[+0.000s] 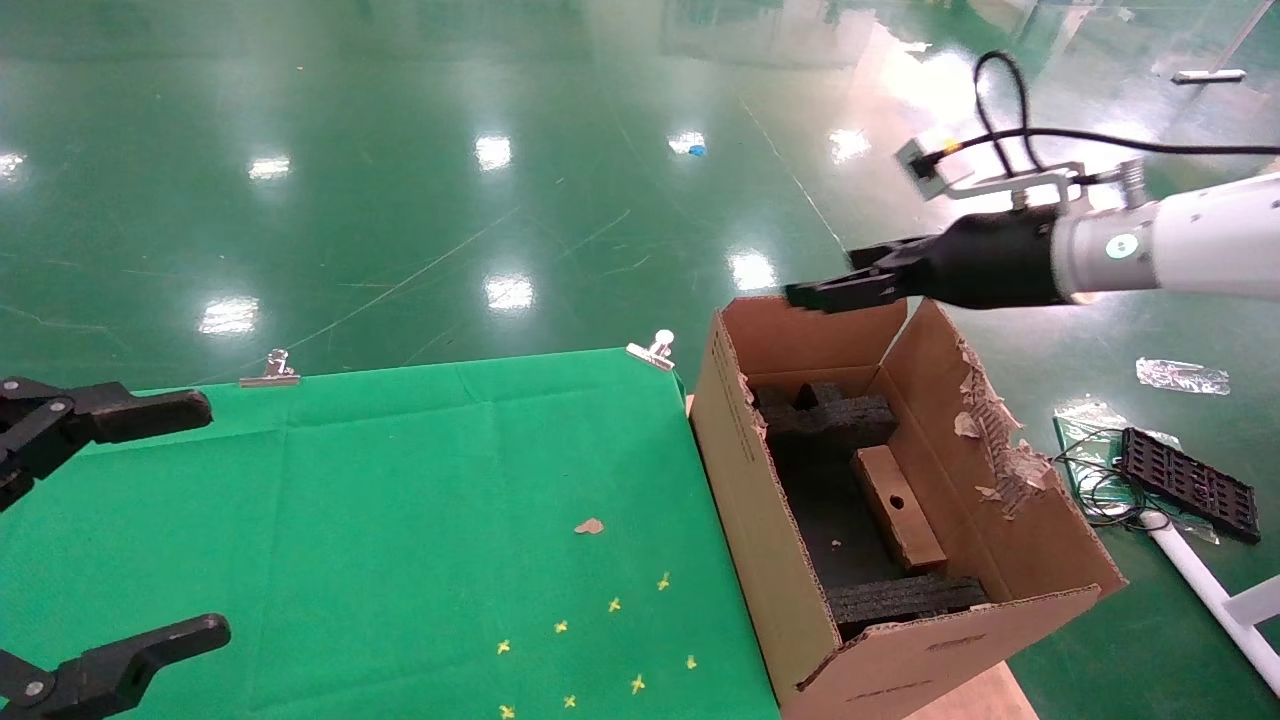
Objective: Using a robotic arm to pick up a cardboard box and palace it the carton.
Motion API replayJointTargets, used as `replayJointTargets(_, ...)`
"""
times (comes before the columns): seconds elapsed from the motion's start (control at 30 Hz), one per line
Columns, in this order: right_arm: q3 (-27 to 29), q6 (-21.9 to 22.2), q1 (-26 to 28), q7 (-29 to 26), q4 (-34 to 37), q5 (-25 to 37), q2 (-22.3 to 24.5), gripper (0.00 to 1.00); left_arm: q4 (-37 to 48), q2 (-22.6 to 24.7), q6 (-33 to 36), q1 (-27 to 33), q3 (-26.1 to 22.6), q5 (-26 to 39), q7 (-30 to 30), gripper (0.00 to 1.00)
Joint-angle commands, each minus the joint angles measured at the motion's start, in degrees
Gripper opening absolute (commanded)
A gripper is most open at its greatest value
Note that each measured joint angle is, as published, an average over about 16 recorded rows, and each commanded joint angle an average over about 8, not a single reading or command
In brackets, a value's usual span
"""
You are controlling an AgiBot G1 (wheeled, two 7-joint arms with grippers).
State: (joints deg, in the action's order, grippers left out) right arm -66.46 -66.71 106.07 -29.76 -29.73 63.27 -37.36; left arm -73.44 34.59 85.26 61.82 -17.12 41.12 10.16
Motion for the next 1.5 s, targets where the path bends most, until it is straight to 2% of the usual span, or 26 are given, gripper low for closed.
replayJointTargets(0.03, 2.21, -0.83, -1.95, 0.83, -1.92, -0.94, 0.10, 1.00, 0.00, 0.00, 0.00, 0.00, -0.01, 0.00, 0.00, 1.00)
replayJointTargets(1.5, 50.37, -18.94, -44.43, 18.94, -43.78, -21.37, 2.32, 1.00, 0.01, -0.05, -0.06, 0.03, -0.13, -0.09, -0.07, 1.00)
